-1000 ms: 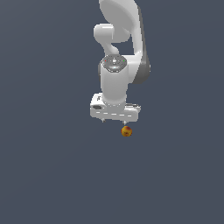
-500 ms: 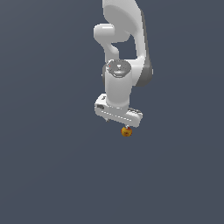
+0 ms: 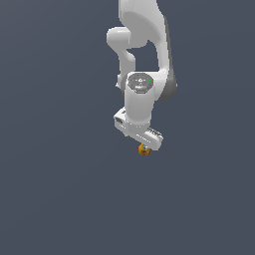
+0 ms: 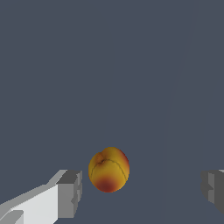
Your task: Pick up the object and move it to a goal position.
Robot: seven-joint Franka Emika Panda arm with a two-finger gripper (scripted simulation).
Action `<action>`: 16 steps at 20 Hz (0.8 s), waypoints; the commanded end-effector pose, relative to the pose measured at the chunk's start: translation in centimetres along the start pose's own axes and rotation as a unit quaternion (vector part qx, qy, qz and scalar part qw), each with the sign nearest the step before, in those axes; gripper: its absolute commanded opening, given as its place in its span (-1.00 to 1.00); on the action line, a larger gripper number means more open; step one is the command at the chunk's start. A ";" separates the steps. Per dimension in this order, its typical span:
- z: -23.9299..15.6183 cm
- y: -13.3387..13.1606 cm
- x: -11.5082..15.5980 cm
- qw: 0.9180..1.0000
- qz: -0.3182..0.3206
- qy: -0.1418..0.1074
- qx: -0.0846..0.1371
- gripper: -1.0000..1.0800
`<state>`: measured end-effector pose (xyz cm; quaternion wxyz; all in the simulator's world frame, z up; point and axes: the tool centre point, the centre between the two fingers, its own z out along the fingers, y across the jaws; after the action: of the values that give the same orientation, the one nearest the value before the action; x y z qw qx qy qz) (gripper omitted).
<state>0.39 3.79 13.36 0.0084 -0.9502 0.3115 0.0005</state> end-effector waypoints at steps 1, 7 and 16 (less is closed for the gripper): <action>0.4 -0.2 -0.3 0.999 0.032 0.000 0.000 0.92; 1.3 -0.8 -0.9 0.994 0.108 -0.001 -0.001 0.92; 2.6 -1.5 -1.8 0.975 0.220 0.000 -0.003 0.92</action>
<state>-0.13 5.90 11.06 0.0057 -0.8683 0.4960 0.0035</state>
